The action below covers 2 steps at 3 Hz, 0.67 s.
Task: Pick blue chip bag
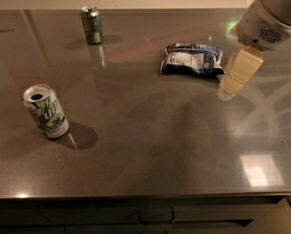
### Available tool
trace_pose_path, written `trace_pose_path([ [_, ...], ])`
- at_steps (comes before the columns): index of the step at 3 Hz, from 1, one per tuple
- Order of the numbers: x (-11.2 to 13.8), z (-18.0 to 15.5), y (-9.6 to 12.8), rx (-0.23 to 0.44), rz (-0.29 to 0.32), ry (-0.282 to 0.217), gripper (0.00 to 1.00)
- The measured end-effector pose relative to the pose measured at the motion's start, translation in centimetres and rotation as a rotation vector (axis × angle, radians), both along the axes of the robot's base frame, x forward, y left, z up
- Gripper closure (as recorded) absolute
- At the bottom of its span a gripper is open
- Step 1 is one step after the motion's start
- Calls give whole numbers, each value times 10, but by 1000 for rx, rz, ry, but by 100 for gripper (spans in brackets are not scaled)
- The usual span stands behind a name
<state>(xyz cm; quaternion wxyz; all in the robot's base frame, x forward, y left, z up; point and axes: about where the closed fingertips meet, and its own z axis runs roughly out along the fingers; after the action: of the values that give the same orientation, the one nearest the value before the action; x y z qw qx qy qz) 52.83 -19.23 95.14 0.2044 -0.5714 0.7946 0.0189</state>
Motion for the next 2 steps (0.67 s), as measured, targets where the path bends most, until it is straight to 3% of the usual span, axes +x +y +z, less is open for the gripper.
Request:
trace_pose_path([
  [2,68,-12,-2,141,-76,-2,0],
])
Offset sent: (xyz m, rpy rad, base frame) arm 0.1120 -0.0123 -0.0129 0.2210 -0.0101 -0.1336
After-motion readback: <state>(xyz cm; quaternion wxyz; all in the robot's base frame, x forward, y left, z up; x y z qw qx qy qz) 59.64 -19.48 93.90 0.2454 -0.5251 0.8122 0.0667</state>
